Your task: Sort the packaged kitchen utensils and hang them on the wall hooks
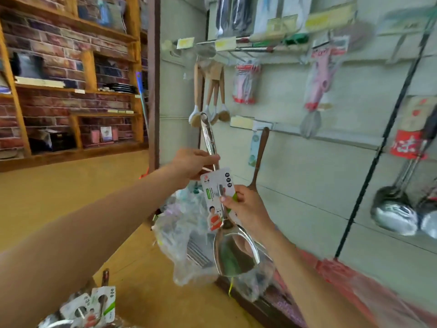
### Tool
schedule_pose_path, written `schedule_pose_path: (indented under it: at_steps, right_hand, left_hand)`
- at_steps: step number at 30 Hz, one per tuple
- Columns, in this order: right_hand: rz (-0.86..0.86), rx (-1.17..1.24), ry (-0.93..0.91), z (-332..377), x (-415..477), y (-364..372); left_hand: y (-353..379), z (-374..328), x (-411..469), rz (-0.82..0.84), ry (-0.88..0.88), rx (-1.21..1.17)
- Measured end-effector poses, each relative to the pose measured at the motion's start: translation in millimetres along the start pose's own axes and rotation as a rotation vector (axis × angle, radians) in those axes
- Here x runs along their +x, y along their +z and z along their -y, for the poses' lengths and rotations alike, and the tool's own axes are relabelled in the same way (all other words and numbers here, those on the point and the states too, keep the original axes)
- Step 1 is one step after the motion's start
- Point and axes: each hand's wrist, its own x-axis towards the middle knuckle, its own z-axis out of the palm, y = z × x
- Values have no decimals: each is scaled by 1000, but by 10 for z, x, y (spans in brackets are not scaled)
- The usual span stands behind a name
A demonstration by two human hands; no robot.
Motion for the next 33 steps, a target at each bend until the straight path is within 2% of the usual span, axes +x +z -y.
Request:
schedule_pose_path:
  at_steps: [10, 18, 27, 33]
  right_hand:
    - [-360, -128, -72, 63, -701, -1845]
    - [-550, -206, -76, 123, -1297, -2950]
    - [-704, -107, -106, 85, -1611, -3711]
    - [-766, -100, -121, 52, -1616, -3975]
  left_hand:
    - [1940, -746, -263, 315, 170, -81]
    - [3217, -1140, -588, 520, 256, -106]
    - [4073, -1448, -818, 687, 340, -106]
    - [4396, -1561, -780, 723, 383, -80]
